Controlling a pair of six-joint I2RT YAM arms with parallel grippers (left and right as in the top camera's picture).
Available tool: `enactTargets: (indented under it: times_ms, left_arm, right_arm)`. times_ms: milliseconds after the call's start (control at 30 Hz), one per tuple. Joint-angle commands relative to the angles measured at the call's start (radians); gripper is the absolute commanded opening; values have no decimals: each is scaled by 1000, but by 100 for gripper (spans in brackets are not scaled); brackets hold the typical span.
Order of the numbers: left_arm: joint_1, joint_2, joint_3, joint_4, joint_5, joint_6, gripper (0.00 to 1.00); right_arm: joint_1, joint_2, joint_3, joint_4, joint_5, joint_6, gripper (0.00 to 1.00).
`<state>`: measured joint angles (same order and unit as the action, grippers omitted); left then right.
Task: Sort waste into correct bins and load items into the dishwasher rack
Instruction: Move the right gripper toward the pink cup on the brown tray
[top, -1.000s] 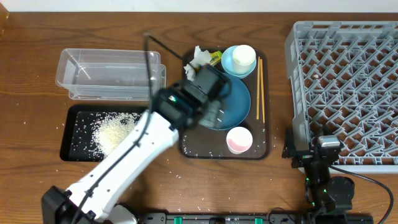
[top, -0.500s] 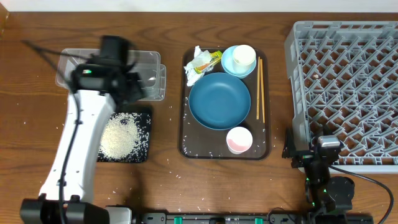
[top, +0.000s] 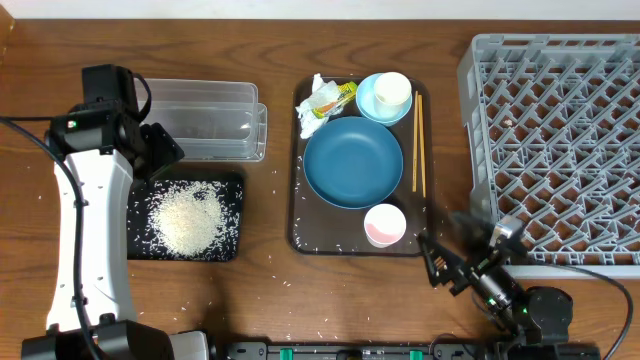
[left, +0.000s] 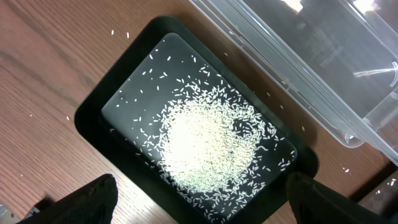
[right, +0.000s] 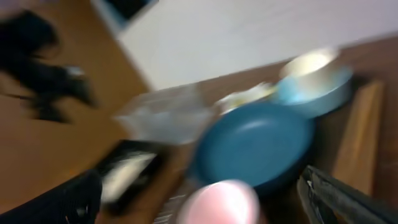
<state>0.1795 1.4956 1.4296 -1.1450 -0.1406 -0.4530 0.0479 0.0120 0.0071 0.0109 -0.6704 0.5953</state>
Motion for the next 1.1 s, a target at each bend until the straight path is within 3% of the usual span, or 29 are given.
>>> enactTargets:
  times_ms: [0,233,367,567,733,933,1067]
  left_arm:
    - [2,-16,-12,-2,-2,-16,89]
    - [2,-16,-12,5,89,-24,89]
    - [2,-16,-12,5,89,-24,90]
    - [2,-16,-12,5,89,-24,89]
    - [2,-16,-12,5,89,-24,90]
    - [2,-16,-12,5,89,-24,90]
    - [2,-16,-12,5,89,-24,90]
  right_arm:
    - [-8,-5,-2,26,-146,269,99]
    - [-8,-5,5,299,-131,415,99]
    - [-8,12,50,246,-107,401,99]
    - [-7,166,214,26,-150,260,99]
    - [-7,354,450,-257,-169,22,99]
    - [31,583,759,-709,34,-269,99]
    - [125,700,885,-887,191,-313,99]
